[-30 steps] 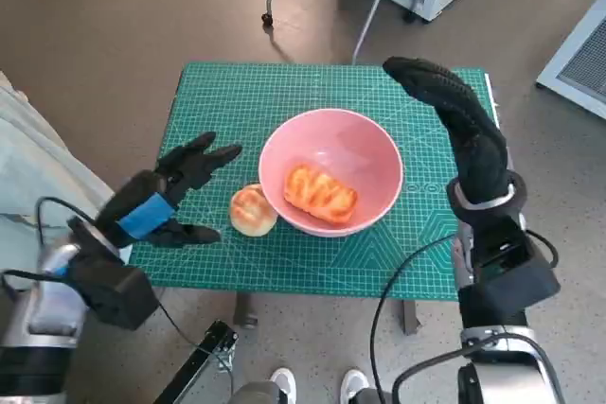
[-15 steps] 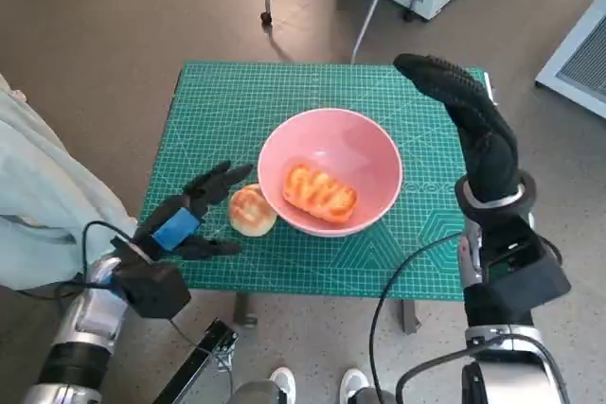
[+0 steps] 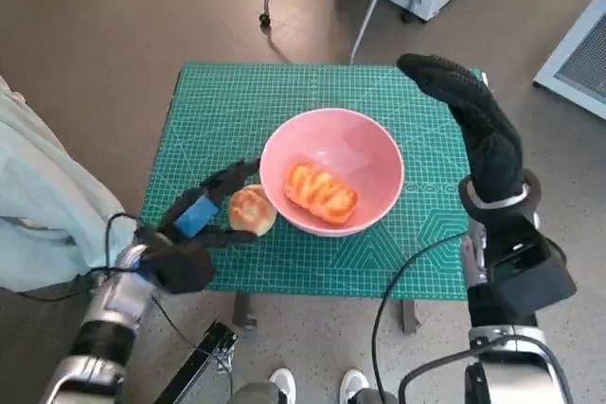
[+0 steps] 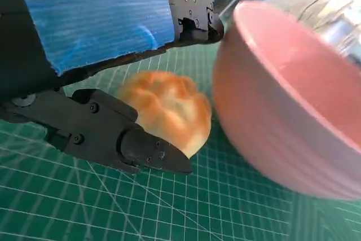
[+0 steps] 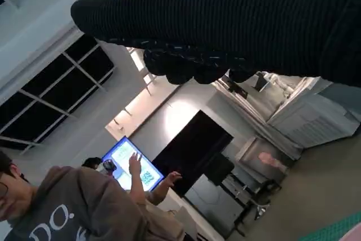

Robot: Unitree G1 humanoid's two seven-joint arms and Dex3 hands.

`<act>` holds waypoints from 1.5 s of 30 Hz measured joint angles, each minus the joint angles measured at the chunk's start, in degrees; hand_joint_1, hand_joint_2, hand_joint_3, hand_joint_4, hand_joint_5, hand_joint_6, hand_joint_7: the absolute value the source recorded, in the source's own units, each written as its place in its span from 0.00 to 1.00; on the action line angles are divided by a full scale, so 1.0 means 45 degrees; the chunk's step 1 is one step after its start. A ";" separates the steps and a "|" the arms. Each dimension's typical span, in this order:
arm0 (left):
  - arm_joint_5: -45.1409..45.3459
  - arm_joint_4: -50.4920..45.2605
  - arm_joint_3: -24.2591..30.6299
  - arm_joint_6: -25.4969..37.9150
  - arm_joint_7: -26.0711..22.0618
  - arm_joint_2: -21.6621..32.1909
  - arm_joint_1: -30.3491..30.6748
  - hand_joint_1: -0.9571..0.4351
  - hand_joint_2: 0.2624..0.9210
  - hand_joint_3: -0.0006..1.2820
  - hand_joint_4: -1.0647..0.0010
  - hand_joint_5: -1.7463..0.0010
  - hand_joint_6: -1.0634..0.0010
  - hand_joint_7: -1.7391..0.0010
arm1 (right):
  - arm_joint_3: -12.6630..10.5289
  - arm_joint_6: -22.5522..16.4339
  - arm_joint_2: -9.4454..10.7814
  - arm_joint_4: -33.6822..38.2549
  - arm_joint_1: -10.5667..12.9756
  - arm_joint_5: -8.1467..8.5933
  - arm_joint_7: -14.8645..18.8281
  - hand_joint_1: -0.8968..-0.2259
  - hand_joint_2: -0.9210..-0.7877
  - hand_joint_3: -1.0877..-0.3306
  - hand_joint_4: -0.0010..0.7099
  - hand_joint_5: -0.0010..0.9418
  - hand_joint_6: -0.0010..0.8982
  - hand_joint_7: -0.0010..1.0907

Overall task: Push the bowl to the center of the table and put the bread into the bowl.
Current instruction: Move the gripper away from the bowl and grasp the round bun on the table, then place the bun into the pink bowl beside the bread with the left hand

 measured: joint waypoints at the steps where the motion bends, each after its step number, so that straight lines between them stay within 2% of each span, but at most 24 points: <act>1: 0.0058 0.0125 -0.0053 0.0070 0.0067 -0.0063 -0.0074 0.46 0.86 0.00 0.74 0.97 0.74 0.86 | -0.0002 0.0001 -0.0012 -0.0004 0.0000 0.0000 0.0002 0.37 0.00 0.32 0.00 0.48 0.00 0.70; 4: 0.0197 0.0488 -0.0191 0.0263 0.0288 -0.0219 -0.0266 0.50 0.88 0.00 0.65 0.96 0.67 0.82 | -0.0003 0.0006 -0.0029 -0.0019 0.0000 0.0000 0.0010 0.37 0.00 0.32 0.00 0.48 0.00 0.70; 6: 0.0246 0.0663 -0.0265 0.0356 0.0539 -0.0308 -0.0360 0.54 0.92 0.01 0.54 0.93 0.62 0.75 | -0.0002 0.0006 -0.0034 -0.0020 0.0000 0.0000 0.0020 0.37 0.00 0.32 0.00 0.48 0.00 0.71; 7: 0.0264 0.0703 -0.0287 0.0380 0.0644 -0.0338 -0.0384 0.55 0.93 0.01 0.52 0.92 0.62 0.73 | -0.0003 0.0006 -0.0038 -0.0020 0.0000 0.0000 0.0023 0.37 0.00 0.32 0.00 0.48 0.00 0.71; 8: 0.0289 0.0759 -0.0315 0.0411 0.0792 -0.0374 -0.0420 0.58 0.95 0.01 0.49 0.85 0.58 0.67 | -0.0003 0.0006 -0.0042 -0.0020 0.0000 0.0000 0.0029 0.37 0.00 0.32 0.00 0.48 0.00 0.71; 9: 0.0337 0.0795 -0.0343 0.0452 0.0927 -0.0403 -0.0450 0.60 0.97 0.02 0.50 0.77 0.57 0.62 | -0.0002 0.0006 -0.0047 -0.0021 0.0000 -0.0001 0.0032 0.37 0.00 0.32 0.00 0.48 0.00 0.71; 10: 0.0425 0.0805 -0.0362 0.0517 0.1078 -0.0421 -0.0468 0.61 0.97 0.04 0.51 0.66 0.55 0.55 | -0.0003 0.0007 -0.0050 -0.0023 0.0000 -0.0001 0.0036 0.37 0.00 0.32 0.00 0.48 0.00 0.71; 11: 0.0528 0.0804 -0.0385 0.0570 0.1220 -0.0432 -0.0480 0.64 0.98 0.09 0.53 0.50 0.54 0.44 | -0.0003 0.0011 -0.0052 -0.0032 0.0001 -0.0001 0.0037 0.37 0.00 0.32 0.00 0.48 0.00 0.71; 12: 0.0583 0.0787 -0.0402 0.0630 0.1402 -0.0439 -0.0488 0.66 0.99 0.11 0.52 0.41 0.52 0.38 | -0.0003 0.0019 -0.0056 -0.0048 0.0003 -0.0001 0.0038 0.37 0.00 0.32 0.00 0.48 0.00 0.71; 16: 0.0720 0.0502 -0.0418 0.1007 0.1768 -0.0406 -0.0515 0.68 1.00 0.12 0.48 0.27 0.48 0.32 | -0.0003 0.0061 -0.0072 -0.0178 0.0016 -0.0005 0.0038 0.37 0.00 0.32 0.00 0.48 0.00 0.71; 21: 0.0739 -0.0085 -0.0411 0.1360 0.1694 -0.0101 -0.0388 0.69 1.00 0.11 0.45 0.25 0.47 0.31 | -0.0002 0.0103 -0.0073 -0.0268 0.0034 -0.0014 0.0037 0.38 0.00 0.32 0.00 0.48 0.00 0.70; 27: 0.0598 -0.1237 -0.0104 0.1830 0.1097 0.0525 0.0193 0.69 1.00 0.10 0.42 0.28 0.45 0.31 | 0.0003 0.0164 -0.0065 -0.0356 0.0065 -0.0054 0.0025 0.37 0.00 0.32 0.00 0.48 0.00 0.71; 36: -0.0181 -0.3907 0.1487 0.2743 0.0642 0.1595 0.1105 0.69 1.00 0.08 0.41 0.30 0.41 0.32 | 0.0034 0.0332 -0.0011 -0.0598 0.0105 -0.0279 -0.0030 0.34 0.00 0.32 0.00 0.48 0.00 0.71; 39: -0.0284 -0.4909 0.2126 0.3069 0.0911 0.1911 0.1172 0.69 1.00 0.06 0.40 0.31 0.39 0.33 | 0.0041 0.0380 0.0033 -0.0676 0.0120 -0.0293 -0.0060 0.33 0.00 0.32 0.00 0.48 0.00 0.71; 45: 0.0208 -0.7155 0.3337 0.3920 0.2209 0.2220 0.1211 0.69 1.00 0.05 0.38 0.33 0.37 0.34 | 0.0054 0.0492 0.0094 -0.0806 0.0132 -0.0323 -0.0082 0.33 0.00 0.32 0.00 0.48 0.00 0.71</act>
